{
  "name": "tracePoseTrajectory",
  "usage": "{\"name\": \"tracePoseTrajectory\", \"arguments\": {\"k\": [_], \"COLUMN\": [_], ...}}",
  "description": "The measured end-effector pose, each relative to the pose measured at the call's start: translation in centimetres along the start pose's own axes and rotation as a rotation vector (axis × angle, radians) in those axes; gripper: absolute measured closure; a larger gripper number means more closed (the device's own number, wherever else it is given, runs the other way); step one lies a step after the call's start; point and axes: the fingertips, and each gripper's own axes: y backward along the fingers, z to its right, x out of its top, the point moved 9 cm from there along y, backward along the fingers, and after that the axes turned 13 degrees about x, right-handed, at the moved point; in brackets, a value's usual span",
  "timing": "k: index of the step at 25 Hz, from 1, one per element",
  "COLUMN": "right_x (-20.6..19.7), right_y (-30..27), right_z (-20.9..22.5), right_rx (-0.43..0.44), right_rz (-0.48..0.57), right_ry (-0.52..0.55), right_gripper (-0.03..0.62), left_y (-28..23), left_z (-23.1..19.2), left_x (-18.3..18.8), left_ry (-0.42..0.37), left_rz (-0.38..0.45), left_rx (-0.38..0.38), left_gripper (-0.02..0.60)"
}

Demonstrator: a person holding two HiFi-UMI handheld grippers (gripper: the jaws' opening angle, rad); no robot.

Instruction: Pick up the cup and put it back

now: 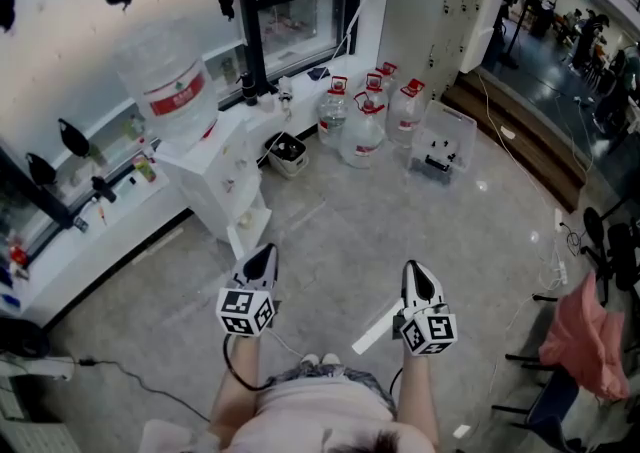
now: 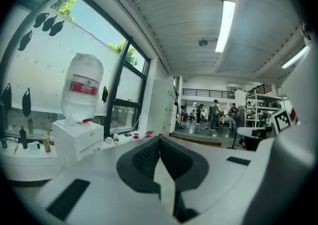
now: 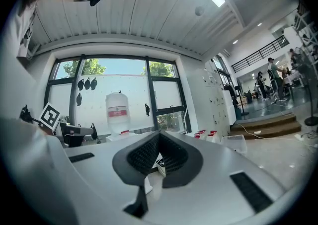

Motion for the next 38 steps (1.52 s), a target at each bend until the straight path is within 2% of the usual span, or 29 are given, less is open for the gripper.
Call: {"name": "tracePoseTrajectory", "arguments": {"k": [4, 12, 13, 15, 16, 21, 27, 38], "right_x": [-0.3, -0.4, -0.4, -0.5, -0.6, -0.6, -1.3, -3.0], "right_y": [-0.4, -1.2, -1.3, -1.5, -1.6, -1.9, -3.0, -6.3], "right_z": [-0.2, -0.5, -0.5, -0.6, -0.6, -0.8, -1.6, -3.9], "right_rx": [0.015, 0.022, 0.020, 0.018, 0.018, 0.025, 0.036, 0.078], "right_rz": [0.002, -0.014, -0.016, -0.019, -0.020, -0.025, -0.049, -0.072], "right_ry": [-0.015, -0.023, -0.024, -0.026, -0.027, -0.034, -0.046, -0.055], "right_gripper": [0.577, 0.577, 0.577, 0.577, 0.577, 0.577, 0.577, 0.577], "left_y": [0.3, 0.2, 0.1, 0.0, -0.1, 0.4, 0.9, 1.1], "left_z": [-0.3, -1.0, -1.0, -1.3, -1.5, -2.6, -4.1, -7.7], "left_x": [-0.2, 0.2, 0.3, 0.5, 0.6, 1.0, -0.1, -1.6], "left_ry": [0.008, 0.065, 0.078, 0.103, 0.109, 0.109, 0.117, 0.114], "left_rz": [0.017, 0.045, 0.054, 0.068, 0.074, 0.112, 0.091, 0.058], "left_rx": [0.011, -0.029, -0.043, -0.071, -0.080, -0.084, -0.075, -0.038], "left_gripper": [0.555, 0.549, 0.529, 0.361, 0.318, 0.217, 0.193, 0.193]}}
